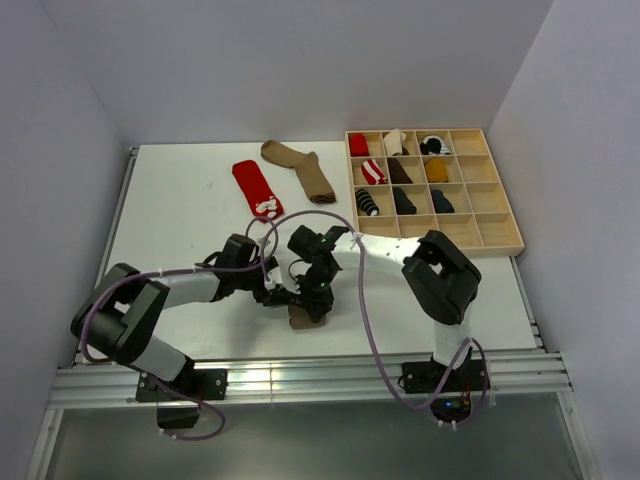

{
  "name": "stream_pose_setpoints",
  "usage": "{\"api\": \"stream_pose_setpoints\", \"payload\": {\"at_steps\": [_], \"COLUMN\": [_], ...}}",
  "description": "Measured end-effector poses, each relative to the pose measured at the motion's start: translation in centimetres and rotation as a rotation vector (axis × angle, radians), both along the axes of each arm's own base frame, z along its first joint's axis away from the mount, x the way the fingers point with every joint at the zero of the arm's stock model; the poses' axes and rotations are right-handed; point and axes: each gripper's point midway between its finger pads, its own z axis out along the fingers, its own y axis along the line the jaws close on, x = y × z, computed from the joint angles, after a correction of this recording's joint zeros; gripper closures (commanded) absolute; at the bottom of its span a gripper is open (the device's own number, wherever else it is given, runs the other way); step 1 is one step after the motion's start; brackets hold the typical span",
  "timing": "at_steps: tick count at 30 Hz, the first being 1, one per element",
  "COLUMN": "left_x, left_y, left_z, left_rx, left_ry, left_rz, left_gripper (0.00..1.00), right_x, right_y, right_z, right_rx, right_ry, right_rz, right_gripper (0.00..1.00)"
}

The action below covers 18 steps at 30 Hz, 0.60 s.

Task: Roll the socks
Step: Roll the sock at the center of the board.

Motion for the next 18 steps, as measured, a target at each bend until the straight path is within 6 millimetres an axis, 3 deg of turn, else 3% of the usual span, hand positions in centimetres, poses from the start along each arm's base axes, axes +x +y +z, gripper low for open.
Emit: {"api": "stream_pose_setpoints", "payload": {"at_steps": [7, 14, 18], "left_x": [2.4, 2.3, 1.8], "left_y": [2.5, 6.1, 6.4], "left_z": [0.5, 0.3, 2.8], "left_rx": [0.122, 0.245, 0.195], "left_ry": [-0.155, -0.234, -0.341], "left_rz": [0.109, 0.197, 0.210], "left_gripper": [0.58, 0.57, 0.59], "right_x": [1.1, 2.8, 3.2], "right_y": [1.5, 2.5, 1.8], "right_z": [0.7, 0.5, -0.2], "right_rx": [0.026, -0.011, -0.078], "right_ry": [0.108, 0.197, 0.295], "right_rz": [0.012, -0.009, -0.091], "right_gripper": [0.73, 0.73, 0.73]}}
